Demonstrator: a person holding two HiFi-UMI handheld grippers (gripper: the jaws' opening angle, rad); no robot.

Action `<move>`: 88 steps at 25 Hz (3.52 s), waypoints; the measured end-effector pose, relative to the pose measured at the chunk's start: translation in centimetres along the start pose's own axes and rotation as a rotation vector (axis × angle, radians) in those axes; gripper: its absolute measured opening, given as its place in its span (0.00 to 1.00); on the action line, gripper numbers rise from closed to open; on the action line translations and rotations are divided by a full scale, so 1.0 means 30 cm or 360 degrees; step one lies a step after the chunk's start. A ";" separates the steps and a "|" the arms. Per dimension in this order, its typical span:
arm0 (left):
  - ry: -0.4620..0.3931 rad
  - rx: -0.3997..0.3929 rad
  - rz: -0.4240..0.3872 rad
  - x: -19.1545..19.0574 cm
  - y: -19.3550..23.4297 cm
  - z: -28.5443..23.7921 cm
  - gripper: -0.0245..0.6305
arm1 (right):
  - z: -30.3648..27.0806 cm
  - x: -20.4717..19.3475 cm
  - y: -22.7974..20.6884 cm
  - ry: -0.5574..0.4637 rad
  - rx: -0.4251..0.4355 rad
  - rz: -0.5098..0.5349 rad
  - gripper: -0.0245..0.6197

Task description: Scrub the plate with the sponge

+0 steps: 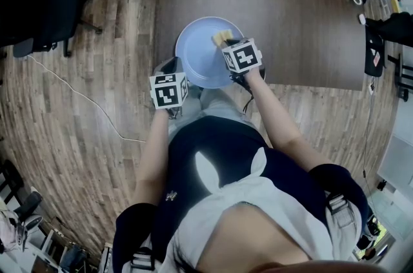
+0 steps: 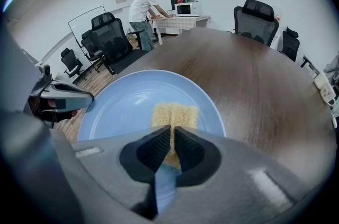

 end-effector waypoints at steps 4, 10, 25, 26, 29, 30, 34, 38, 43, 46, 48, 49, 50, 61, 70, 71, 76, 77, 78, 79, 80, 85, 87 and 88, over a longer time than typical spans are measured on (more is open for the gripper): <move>0.0002 0.0001 -0.0005 -0.003 -0.005 -0.003 0.05 | -0.003 -0.001 0.009 -0.0008 0.0025 -0.0009 0.07; -0.0004 -0.0002 -0.0006 -0.008 -0.008 -0.003 0.05 | -0.009 -0.004 0.034 -0.0012 0.0052 -0.0010 0.07; 0.0001 -0.0041 0.0008 -0.009 -0.008 -0.002 0.05 | -0.018 -0.001 0.093 -0.0022 0.0131 0.0001 0.07; 0.0001 -0.0043 0.0009 -0.010 -0.009 -0.001 0.05 | -0.018 0.000 0.097 -0.0022 0.0136 0.0002 0.07; -0.0001 -0.0048 0.0013 -0.001 0.001 0.008 0.05 | -0.020 0.018 0.120 -0.0019 0.0151 0.0001 0.07; -0.0001 -0.0049 0.0015 0.004 0.006 0.011 0.05 | -0.022 0.027 0.128 -0.0017 0.0154 0.0004 0.07; -0.0002 -0.0054 0.0017 0.004 0.008 0.011 0.05 | -0.029 0.033 0.147 -0.0016 0.0173 0.0013 0.07; 0.0001 -0.0053 0.0019 0.000 0.000 0.010 0.05 | -0.032 0.031 0.161 -0.0019 0.0200 0.0019 0.07; 0.0001 -0.0049 0.0020 -0.004 -0.005 0.007 0.05 | -0.044 0.033 0.195 -0.0035 0.0246 0.0026 0.07; 0.0000 -0.0048 0.0026 -0.004 0.005 0.010 0.05 | -0.056 0.040 0.225 -0.0046 0.0269 0.0030 0.07; -0.0002 -0.0047 0.0027 -0.003 0.004 0.009 0.05 | -0.060 0.043 0.236 -0.0054 0.0285 0.0029 0.07; -0.0002 -0.0046 0.0025 -0.002 0.001 0.006 0.05 | -0.060 0.045 0.237 -0.0058 0.0293 0.0028 0.07; -0.0001 -0.0045 0.0023 -0.001 -0.002 0.003 0.05 | -0.061 0.046 0.238 -0.0062 0.0301 0.0028 0.07; 0.0004 -0.0036 0.0028 -0.002 0.000 -0.001 0.05 | -0.077 0.046 0.291 -0.0076 0.0402 0.0064 0.07; 0.0000 -0.0024 0.0025 -0.003 -0.014 -0.008 0.05 | -0.075 0.032 0.317 -0.0079 0.0464 0.0094 0.07; -0.0001 -0.0024 0.0025 -0.003 -0.013 -0.009 0.05 | -0.076 0.030 0.321 -0.0080 0.0471 0.0099 0.07; 0.0002 -0.0025 0.0028 -0.001 -0.003 -0.008 0.05 | -0.079 0.029 0.344 -0.0078 0.0498 0.0110 0.07; 0.0002 -0.0023 0.0028 -0.002 -0.004 -0.010 0.05 | -0.080 0.026 0.344 -0.0077 0.0503 0.0110 0.07; 0.0001 -0.0022 0.0029 -0.004 -0.005 -0.012 0.05 | -0.080 0.024 0.345 -0.0077 0.0510 0.0113 0.07; 0.0001 -0.0020 0.0028 -0.005 -0.005 -0.013 0.05 | -0.081 0.023 0.347 -0.0078 0.0520 0.0117 0.07; 0.0000 -0.0018 0.0028 -0.005 -0.004 -0.013 0.05 | -0.082 0.023 0.350 -0.0079 0.0529 0.0120 0.07; 0.0001 -0.0014 0.0029 -0.003 -0.006 -0.003 0.05 | -0.070 0.016 0.359 -0.0066 0.0554 0.0111 0.07; -0.0001 -0.0011 0.0028 0.000 -0.004 -0.003 0.05 | -0.068 0.016 0.365 -0.0060 0.0578 0.0116 0.07; -0.0002 -0.0009 0.0027 0.001 -0.003 -0.002 0.05 | -0.067 0.015 0.369 -0.0057 0.0587 0.0118 0.07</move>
Point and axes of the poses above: the fingertips, and each gripper's own axes: z backward along the fingers, y to its left, x out of its top, the point moved 9 cm from there along z, backward along the fingers, and after that the axes turned 10 degrees about -y, right-handed, at the moved point
